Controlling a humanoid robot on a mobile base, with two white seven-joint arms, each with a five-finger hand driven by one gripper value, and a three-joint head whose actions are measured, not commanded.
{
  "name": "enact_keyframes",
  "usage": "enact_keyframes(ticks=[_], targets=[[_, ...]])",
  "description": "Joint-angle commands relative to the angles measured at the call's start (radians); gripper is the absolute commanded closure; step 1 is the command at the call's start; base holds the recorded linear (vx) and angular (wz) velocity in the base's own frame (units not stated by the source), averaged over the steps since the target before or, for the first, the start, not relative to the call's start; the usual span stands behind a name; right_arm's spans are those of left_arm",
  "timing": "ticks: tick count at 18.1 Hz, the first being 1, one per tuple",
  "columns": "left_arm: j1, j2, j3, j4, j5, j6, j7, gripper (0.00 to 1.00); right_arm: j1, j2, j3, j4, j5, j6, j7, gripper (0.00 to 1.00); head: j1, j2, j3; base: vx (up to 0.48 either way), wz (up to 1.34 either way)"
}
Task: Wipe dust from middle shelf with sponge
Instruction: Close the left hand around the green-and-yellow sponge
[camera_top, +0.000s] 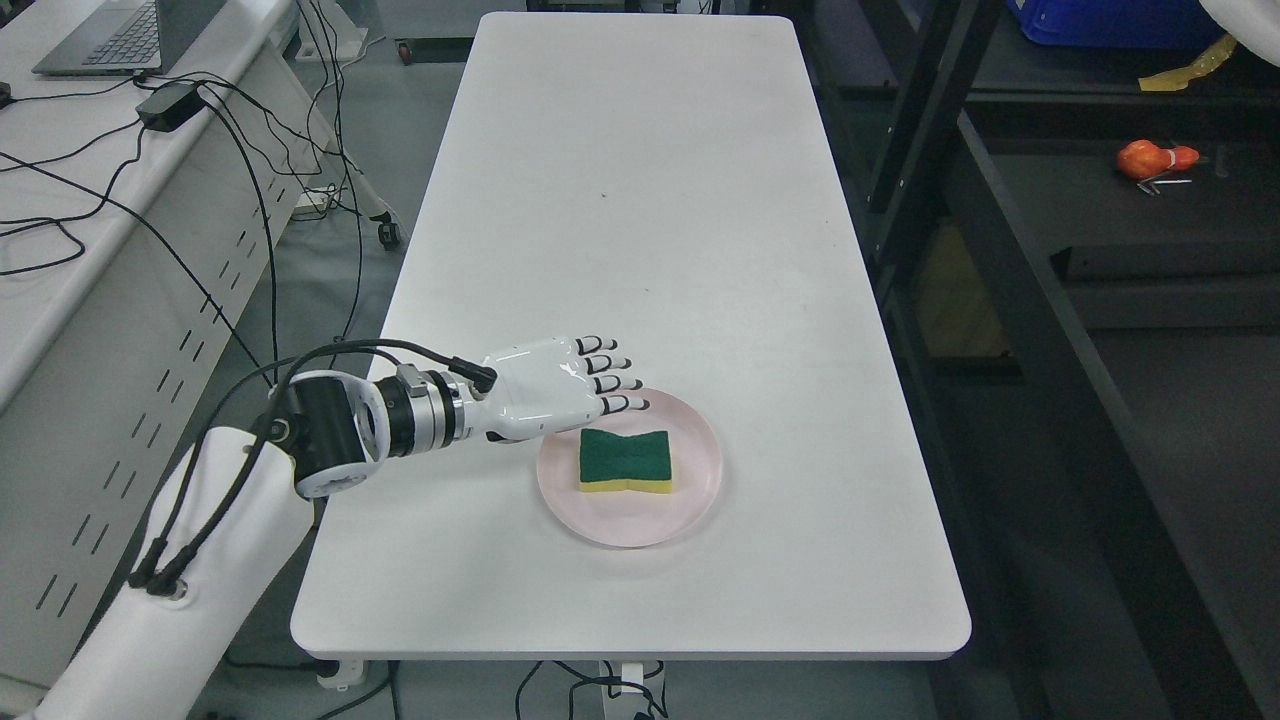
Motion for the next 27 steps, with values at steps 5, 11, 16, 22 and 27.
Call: enact_keyframes(ticks=[5, 11, 16, 22, 27], targets=[[-0.009, -0.137, -0.153, 0.051, -0.069, -0.001, 0.0, 0.09, 0.001, -0.017, 0.0, -0.017, 0.0, 0.0, 0.001, 0.0, 0.0, 0.0, 0.0, 0.0, 0.0], [0.032, -0.135, -0.151, 0.048, -0.075, 0.0, -0.019, 0.1, 0.001, -0.017, 0.0, -0.017, 0.0, 0.0, 0.001, 0.0, 0.0, 0.0, 0.0, 0.0, 0.0], [0.035, -0.135, -0.067, 0.042, -0.074, 0.008, -0.026, 0.23, 0.001, -0.017, 0.0, -0.017, 0.0, 0.0, 0.001, 0.0, 0.0, 0.0, 0.0, 0.0, 0.0], [0.06, -0.137, 0.099, 0.041, 0.036, -0.01, -0.065, 0.58, -0.001, -0.017, 0.0, -0.017, -0.001, 0.0, 0.001, 0.0, 0.0, 0.0, 0.0, 0.0, 0.0], [0.077, -0.126, 0.225, 0.045, 0.196, -0.01, -0.069, 0.9, 0.001, -0.017, 0.001, -0.017, 0.0, 0.0, 0.001, 0.0, 0.0, 0.0, 0.0, 0.001, -0.01]])
